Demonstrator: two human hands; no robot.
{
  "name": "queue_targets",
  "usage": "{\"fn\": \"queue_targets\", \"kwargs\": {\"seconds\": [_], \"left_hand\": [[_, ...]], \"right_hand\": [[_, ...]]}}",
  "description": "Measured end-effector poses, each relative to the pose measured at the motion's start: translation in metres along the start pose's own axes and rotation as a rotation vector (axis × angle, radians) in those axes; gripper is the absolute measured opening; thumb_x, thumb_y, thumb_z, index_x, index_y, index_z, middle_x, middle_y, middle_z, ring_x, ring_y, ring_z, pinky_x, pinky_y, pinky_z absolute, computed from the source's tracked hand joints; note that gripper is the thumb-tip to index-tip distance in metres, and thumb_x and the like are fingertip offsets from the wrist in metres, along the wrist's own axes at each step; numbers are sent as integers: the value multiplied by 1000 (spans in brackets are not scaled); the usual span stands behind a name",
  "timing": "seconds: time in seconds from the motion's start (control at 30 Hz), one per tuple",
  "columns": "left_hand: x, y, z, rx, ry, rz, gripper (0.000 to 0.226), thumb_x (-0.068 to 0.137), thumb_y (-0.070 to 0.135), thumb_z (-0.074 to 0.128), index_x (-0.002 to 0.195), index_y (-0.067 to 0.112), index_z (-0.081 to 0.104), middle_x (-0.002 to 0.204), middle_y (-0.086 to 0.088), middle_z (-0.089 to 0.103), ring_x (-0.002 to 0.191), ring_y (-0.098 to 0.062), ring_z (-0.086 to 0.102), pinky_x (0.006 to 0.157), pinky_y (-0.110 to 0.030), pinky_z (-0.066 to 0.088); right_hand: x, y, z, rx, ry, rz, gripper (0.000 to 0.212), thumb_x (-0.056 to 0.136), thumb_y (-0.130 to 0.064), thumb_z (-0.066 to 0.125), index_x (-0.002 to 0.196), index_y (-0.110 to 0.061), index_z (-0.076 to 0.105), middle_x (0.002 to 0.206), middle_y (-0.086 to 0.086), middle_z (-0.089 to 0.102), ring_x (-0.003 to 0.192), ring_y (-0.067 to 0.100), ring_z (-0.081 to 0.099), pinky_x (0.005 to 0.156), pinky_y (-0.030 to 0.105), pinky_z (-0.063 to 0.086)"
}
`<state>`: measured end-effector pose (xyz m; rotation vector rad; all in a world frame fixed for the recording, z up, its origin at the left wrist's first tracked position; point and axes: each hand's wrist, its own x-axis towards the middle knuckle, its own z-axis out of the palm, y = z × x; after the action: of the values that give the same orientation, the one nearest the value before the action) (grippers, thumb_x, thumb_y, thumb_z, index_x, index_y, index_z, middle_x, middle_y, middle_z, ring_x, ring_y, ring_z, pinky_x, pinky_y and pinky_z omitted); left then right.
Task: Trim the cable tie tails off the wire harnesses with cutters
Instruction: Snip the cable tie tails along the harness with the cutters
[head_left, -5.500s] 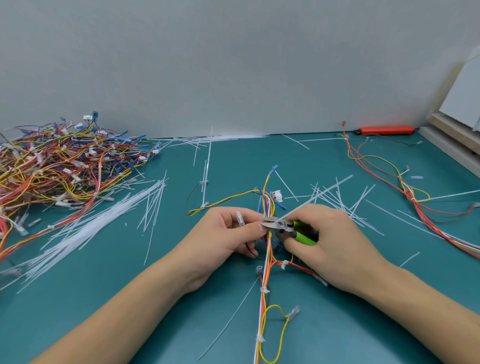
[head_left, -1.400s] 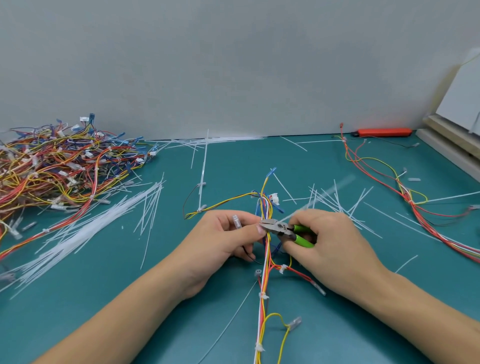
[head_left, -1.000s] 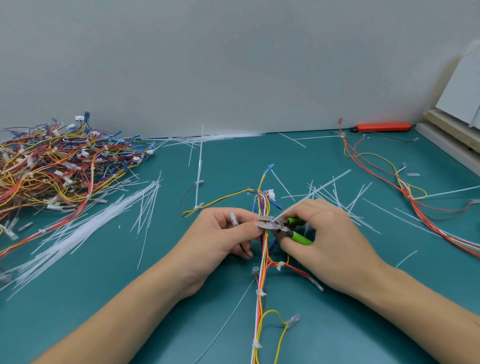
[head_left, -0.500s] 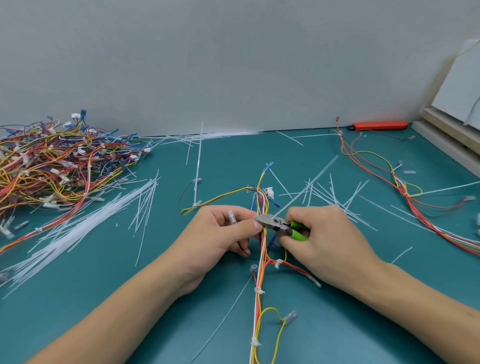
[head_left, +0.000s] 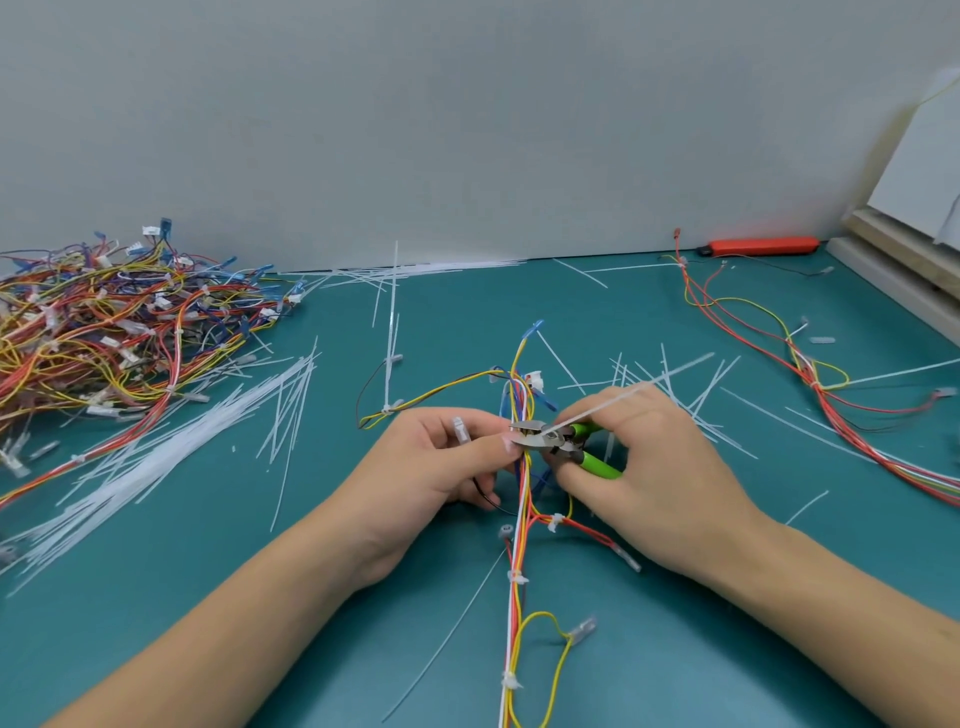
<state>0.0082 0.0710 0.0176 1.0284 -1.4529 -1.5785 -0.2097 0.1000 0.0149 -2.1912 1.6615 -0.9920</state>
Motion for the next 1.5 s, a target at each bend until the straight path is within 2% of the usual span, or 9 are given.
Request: {"fn": "queue_targets", "kwargs": {"seconds": [0.13, 0.27, 0.47, 0.63, 0.9, 1.03, 1.17, 1.33, 1.5], "left_hand": [[0, 0, -2, -5, -10, -7, 26, 80, 22, 74, 99, 4, 79, 74, -7, 64, 59, -13, 55, 62, -25, 53], [0, 2, -3, -43, -26, -26, 24, 81, 21, 75, 97, 3, 79, 76, -10, 60, 59, -13, 54, 63, -25, 53], [-1, 5, -4, -75, -90, -34, 15, 86, 22, 72, 90, 9, 78, 68, 1, 60, 60, -13, 52, 63, -24, 52], [-2, 6, -5, -74, -120, -35, 16, 88, 23, 70, 91, 8, 76, 70, 4, 62, 62, -12, 51, 64, -23, 52], [-1, 6, -6, -75, -133, -42, 22, 89, 23, 69, 97, 3, 73, 74, 2, 64, 64, -14, 53, 67, -25, 52], [-1, 5, -6, -74, -141, -39, 22, 90, 22, 68, 98, 3, 73, 75, 2, 65, 64, -14, 53, 67, -25, 52], [-2, 6, -6, -75, -143, -39, 21, 90, 23, 69, 97, 4, 74, 74, 3, 65, 65, -14, 53, 66, -24, 52], [-4, 6, -4, -60, -120, -36, 15, 91, 24, 73, 94, 9, 77, 77, 0, 65, 67, -14, 54, 67, -24, 52], [-2, 3, -1, -78, -51, -39, 19, 85, 27, 75, 95, 11, 79, 83, -3, 70, 64, -11, 53, 65, -23, 53]], "right_hand": [[0, -1, -1, -7, -11, 0, 17, 81, -32, 76, 97, -36, 74, 94, -22, 68, 99, 9, 56, 94, 34, 47], [1, -4, -2, -6, -9, -8, 15, 79, -40, 65, 92, -38, 72, 87, -20, 67, 94, 12, 57, 88, 38, 49], [1, 0, -1, 1, 18, 3, 18, 81, -37, 73, 98, -33, 74, 93, -20, 68, 98, 12, 58, 92, 39, 50], [0, -2, -1, 6, 25, 1, 28, 80, -49, 60, 97, -31, 74, 91, -18, 67, 97, 16, 58, 90, 42, 50], [-1, -3, 1, -17, 48, -17, 10, 83, -38, 70, 90, -31, 70, 85, -15, 64, 91, 18, 53, 86, 46, 48], [-2, -4, 0, -60, 35, -28, 16, 84, -40, 69, 77, -28, 61, 69, -13, 53, 78, 13, 47, 73, 38, 45], [-3, -6, 2, -9, 31, 1, 22, 79, -37, 62, 69, -21, 51, 61, -6, 46, 59, 14, 40, 51, 25, 30], [2, -3, -4, 232, 166, 137, 43, 91, -37, 73, 61, -22, 47, 51, -8, 37, 50, 11, 31, 46, 19, 26], [8, 5, -13, 283, 206, 191, 44, 94, -40, 72, 65, -17, 48, 52, -11, 32, 49, 9, 29, 46, 18, 27]]}}
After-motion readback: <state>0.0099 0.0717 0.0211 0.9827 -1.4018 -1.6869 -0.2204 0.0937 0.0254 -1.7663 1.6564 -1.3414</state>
